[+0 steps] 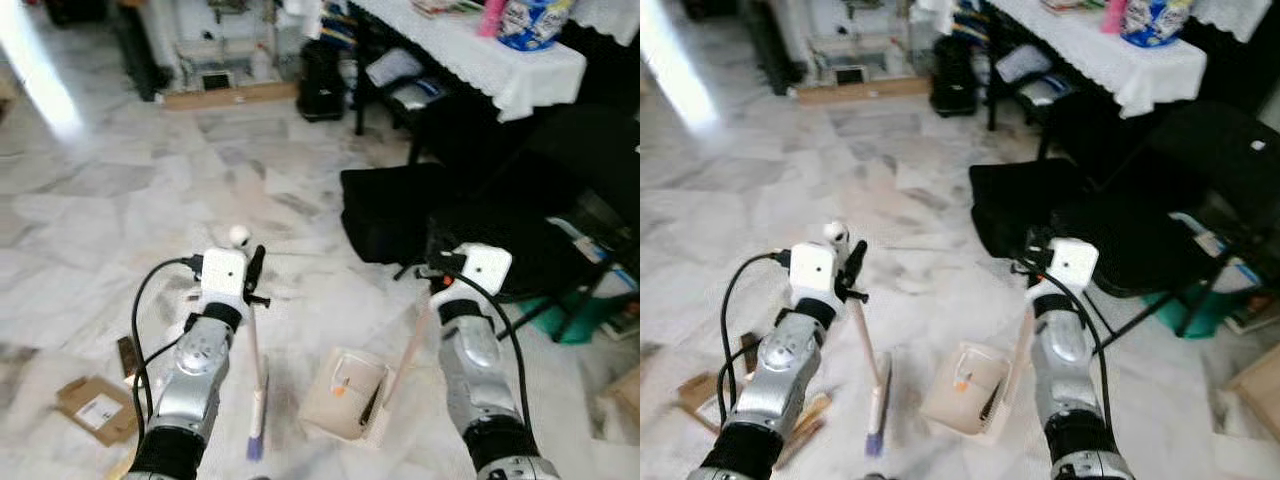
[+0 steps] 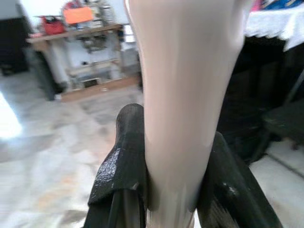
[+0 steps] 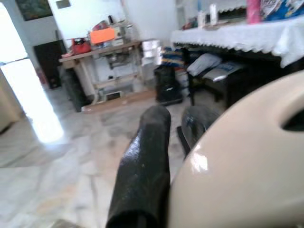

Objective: Sweep floor

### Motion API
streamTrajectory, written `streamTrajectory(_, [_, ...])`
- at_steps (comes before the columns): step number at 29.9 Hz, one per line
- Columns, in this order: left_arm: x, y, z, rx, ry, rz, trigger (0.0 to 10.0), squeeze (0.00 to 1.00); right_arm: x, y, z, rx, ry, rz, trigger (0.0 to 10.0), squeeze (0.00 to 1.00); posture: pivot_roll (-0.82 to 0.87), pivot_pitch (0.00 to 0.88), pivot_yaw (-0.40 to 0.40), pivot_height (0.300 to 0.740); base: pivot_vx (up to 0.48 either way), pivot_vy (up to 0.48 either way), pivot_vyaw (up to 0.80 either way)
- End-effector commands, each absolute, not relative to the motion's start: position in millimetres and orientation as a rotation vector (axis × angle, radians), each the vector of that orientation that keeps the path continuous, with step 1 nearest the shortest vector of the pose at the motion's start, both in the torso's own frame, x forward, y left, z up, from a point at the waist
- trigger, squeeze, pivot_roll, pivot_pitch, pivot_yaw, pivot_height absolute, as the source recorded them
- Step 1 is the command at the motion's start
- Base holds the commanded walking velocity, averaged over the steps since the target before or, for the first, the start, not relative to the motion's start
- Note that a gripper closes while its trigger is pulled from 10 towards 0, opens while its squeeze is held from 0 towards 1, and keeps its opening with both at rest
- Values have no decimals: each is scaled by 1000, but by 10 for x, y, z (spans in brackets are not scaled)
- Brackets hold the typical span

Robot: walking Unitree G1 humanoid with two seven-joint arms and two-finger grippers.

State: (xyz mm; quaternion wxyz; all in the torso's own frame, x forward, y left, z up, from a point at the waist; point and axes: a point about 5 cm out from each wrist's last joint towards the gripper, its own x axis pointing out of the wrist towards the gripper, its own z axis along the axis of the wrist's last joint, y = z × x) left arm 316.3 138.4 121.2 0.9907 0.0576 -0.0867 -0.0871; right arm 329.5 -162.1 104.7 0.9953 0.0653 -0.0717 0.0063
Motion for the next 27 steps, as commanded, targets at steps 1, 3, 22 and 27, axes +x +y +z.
streamTrajectory(1, [3189,1366,1339,113,-226,-179,10000,0,3341,-1647,1203,140,-203,14,10000,0,-14,0,22,740,0,0,800])
streamTrajectory(3, [3195,1371,1348,113,-228,-177,10000,0,3347,-1649,1214,141,-205,14,10000,0,-14,0,22,740,0,0,800])
streamTrajectory(22, [3270,1508,1466,139,-243,-88,10000,0,3442,-1621,1350,150,-222,47,10000,0,12,68,-1,740,0,0,800])
streamTrajectory(27, [3265,1536,1469,146,-240,-68,10000,0,3445,-1617,1360,153,-223,51,10000,0,13,81,-6,740,0,0,800])
